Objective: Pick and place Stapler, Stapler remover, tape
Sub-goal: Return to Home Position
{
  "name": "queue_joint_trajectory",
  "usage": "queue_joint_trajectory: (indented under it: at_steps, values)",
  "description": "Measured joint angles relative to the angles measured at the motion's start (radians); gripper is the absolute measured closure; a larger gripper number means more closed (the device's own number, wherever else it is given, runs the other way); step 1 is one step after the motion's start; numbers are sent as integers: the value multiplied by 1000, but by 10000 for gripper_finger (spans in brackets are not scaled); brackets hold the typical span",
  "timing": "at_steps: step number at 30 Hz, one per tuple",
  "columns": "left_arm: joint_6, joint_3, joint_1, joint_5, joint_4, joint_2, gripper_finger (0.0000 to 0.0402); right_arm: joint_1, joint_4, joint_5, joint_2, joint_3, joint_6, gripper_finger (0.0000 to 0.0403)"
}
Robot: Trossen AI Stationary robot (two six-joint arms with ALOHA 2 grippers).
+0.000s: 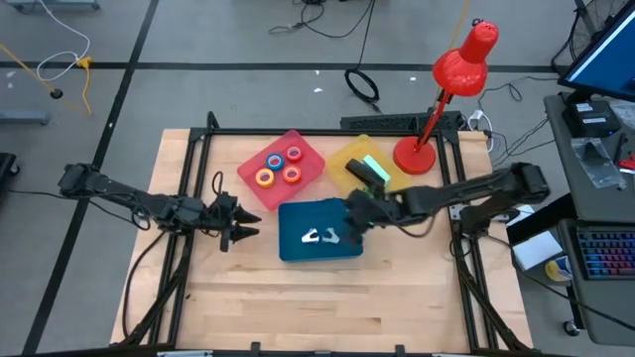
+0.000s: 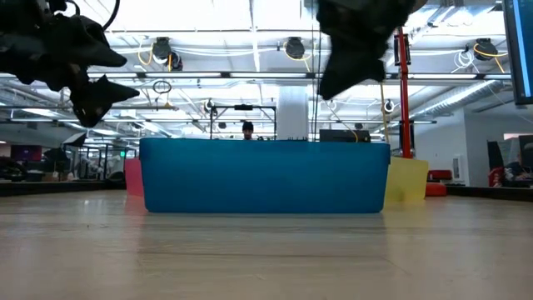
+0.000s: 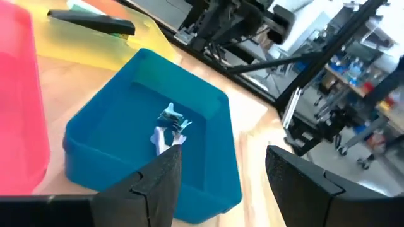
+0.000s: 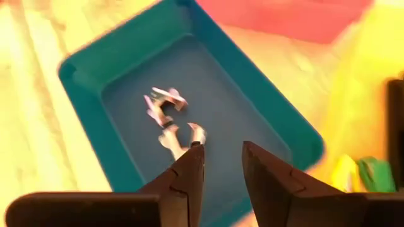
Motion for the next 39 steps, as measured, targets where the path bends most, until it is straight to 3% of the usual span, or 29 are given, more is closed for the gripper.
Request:
queue_joint_trajectory:
  at_steps: [6, 10, 17, 25, 30, 36, 39]
  values:
    - [211, 0, 0, 125, 59, 0, 174, 74, 121, 73, -200, -250, 33, 301]
    - [248, 0, 16, 210, 96, 0, 174, 105, 243, 70, -364, -415, 53, 302]
    - [277, 0, 80, 244, 93, -45, 174, 121, 323, 71, -657, -609, 52, 303]
    - [250, 0, 145, 229, -50, -215, 174, 120, 309, 79, -911, -717, 23, 303]
    - [270, 7, 150, 179, -126, -321, 174, 120, 286, 151, -1027, -784, 28, 303]
    - [289, 151, 143, 105, -414, -371, 174, 120, 257, 157, -1151, -831, 11, 303]
    - [333, 195, 122, 85, -454, -364, 174, 117, 266, 156, -1194, -850, 2, 303]
